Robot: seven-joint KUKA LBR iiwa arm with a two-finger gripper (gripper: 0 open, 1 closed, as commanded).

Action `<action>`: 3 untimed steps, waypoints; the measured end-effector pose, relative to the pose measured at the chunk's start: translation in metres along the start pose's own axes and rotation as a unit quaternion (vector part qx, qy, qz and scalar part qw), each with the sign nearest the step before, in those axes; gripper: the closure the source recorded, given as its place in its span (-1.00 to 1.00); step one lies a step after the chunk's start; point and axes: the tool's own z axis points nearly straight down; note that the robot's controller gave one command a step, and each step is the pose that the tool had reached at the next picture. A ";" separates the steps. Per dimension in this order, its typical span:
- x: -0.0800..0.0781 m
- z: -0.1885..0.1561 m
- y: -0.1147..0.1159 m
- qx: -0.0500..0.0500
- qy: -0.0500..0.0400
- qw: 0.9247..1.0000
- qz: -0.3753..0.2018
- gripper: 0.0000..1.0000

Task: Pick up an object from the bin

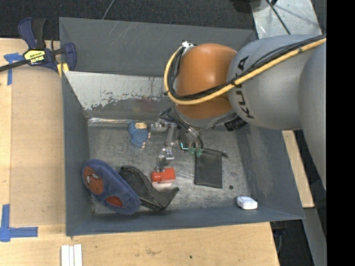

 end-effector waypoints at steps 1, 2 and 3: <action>0.031 0.077 -0.028 -0.001 -0.010 0.988 -0.156 -1.00; 0.037 0.047 -0.032 0.000 -0.007 0.996 -0.091 -1.00; 0.037 0.040 -0.031 0.000 -0.006 0.999 -0.038 -1.00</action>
Offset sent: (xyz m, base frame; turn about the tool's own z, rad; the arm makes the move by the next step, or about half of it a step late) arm -0.0355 -0.0290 -0.0817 -0.3153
